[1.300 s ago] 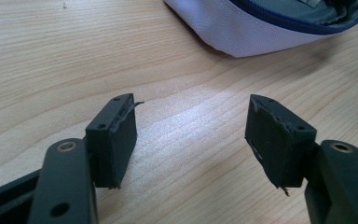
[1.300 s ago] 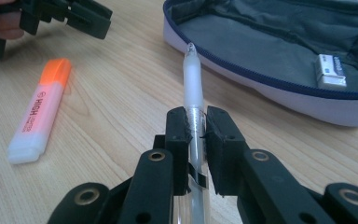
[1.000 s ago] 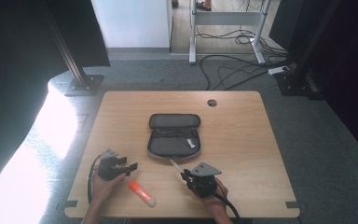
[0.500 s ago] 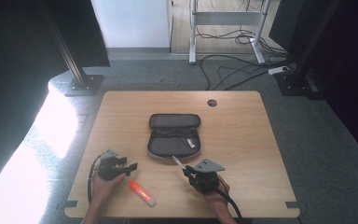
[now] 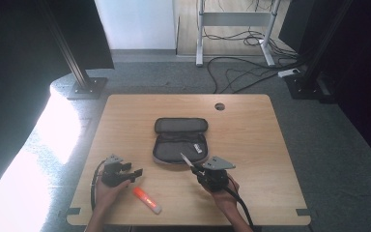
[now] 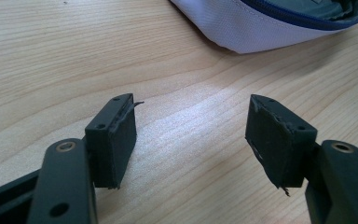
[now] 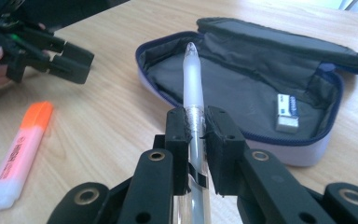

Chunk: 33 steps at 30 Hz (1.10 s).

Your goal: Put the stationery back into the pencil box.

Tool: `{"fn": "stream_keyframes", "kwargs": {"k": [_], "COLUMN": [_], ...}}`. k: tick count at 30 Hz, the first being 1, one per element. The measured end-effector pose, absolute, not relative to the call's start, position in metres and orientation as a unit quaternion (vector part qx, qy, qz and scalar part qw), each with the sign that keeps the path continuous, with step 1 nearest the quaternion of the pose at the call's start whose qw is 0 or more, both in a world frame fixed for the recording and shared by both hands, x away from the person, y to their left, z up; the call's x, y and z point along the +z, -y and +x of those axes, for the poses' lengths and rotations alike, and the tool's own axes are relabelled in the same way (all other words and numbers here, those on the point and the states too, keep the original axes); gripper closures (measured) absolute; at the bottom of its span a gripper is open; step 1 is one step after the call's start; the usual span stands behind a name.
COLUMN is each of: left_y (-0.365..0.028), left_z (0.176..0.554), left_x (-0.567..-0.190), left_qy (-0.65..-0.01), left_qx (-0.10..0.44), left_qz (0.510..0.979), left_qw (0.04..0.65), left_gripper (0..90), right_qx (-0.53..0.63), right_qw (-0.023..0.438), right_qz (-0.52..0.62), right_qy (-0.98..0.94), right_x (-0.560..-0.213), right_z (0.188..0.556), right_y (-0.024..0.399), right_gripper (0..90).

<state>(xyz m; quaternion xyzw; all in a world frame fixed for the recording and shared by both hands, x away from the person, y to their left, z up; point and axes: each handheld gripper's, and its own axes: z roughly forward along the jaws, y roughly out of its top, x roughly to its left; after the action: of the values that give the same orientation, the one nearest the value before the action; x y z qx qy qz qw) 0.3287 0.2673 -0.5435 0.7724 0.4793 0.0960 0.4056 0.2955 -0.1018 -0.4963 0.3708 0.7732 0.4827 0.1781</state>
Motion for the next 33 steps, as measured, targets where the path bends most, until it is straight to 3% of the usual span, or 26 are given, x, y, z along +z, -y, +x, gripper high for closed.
{"fn": "stream_keyframes", "kwargs": {"k": [33], "left_y": [-0.267], "left_z": [0.329], "left_x": [-0.544], "left_qy": [-0.478], "left_qx": [0.093], "left_qz": [0.773], "left_qw": [0.406], "left_gripper": [33.6], "right_qx": [0.484], "right_qw": [0.176], "right_qz": [0.382], "right_qy": [-0.768], "right_x": [-0.479], "right_z": [0.345], "right_y": [0.103], "right_gripper": [78.2]}}
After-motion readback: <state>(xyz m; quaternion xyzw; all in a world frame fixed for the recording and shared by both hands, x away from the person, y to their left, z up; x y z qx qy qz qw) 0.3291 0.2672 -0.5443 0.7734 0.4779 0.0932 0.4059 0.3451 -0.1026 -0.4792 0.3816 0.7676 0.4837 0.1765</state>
